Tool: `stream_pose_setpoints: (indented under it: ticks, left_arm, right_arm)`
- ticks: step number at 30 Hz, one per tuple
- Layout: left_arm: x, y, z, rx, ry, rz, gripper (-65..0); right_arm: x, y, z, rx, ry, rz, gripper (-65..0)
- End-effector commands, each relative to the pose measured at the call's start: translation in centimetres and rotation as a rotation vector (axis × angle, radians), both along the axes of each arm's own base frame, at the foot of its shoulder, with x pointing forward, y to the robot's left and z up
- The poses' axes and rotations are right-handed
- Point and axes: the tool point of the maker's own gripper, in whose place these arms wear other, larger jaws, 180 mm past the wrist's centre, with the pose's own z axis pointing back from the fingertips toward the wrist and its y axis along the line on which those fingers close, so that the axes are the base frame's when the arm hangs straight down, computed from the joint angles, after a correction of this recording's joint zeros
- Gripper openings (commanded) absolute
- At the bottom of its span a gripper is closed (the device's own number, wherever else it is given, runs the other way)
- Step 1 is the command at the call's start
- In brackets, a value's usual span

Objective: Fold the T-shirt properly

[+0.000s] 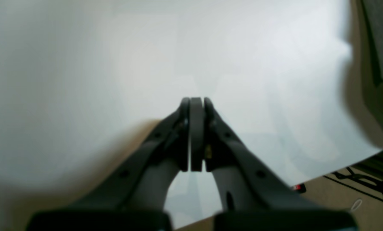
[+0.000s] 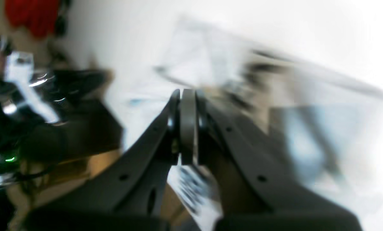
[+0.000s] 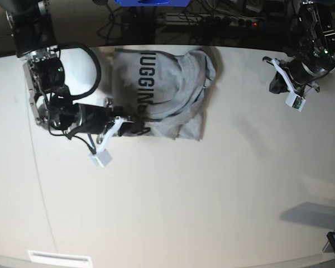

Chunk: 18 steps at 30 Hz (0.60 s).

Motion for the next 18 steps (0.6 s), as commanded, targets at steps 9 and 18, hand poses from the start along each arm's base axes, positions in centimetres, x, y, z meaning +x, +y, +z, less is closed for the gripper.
stream_pose_setpoints:
  ticks: [9,18]
  left_arm:
    - [0.8,0.4,0.8,0.0,-0.031,-0.003,-64.7]
    - [0.7,0.4,0.7,-0.001,-0.029,-0.001,-64.7]
  right_arm:
    - [-0.6,1.4,0.9,0.055,-0.001,0.027,-64.7]
    - [-0.9,0.3,-1.0,-0.046,-0.007,0.019,-64.7]
